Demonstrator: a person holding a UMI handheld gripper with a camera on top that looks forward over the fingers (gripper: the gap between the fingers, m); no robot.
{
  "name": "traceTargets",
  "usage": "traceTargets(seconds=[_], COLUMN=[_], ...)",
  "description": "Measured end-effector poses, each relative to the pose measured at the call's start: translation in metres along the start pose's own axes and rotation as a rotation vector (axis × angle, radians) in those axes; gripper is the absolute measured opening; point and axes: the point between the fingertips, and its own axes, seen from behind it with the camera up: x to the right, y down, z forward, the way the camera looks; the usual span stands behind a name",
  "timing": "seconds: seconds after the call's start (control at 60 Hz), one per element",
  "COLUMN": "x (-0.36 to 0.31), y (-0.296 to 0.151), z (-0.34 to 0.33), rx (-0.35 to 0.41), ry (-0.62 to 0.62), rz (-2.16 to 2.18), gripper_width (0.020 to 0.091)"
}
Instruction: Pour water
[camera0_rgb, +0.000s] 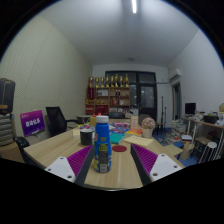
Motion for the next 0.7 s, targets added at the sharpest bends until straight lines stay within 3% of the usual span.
traceTargets(seconds=[0.133,0.383,0.4,0.45,0.7], x=[-0.029,-0.023,-0.023,-0.027,-0.035], y=[0.012,0.029,0.033,0.048,0.053], z=[0.057,0.132,0.135,0.146,0.155], rx=[-0.009,-0.056,-0.069,-0.106,-0.077], ry=[-0.002,0.115,0.12,0.11,0.108], rz=[-0.007,0.008,0.015,0.074,0.188], gripper_width=[0.0788,0.0778,0.0765,0.0607,0.0585])
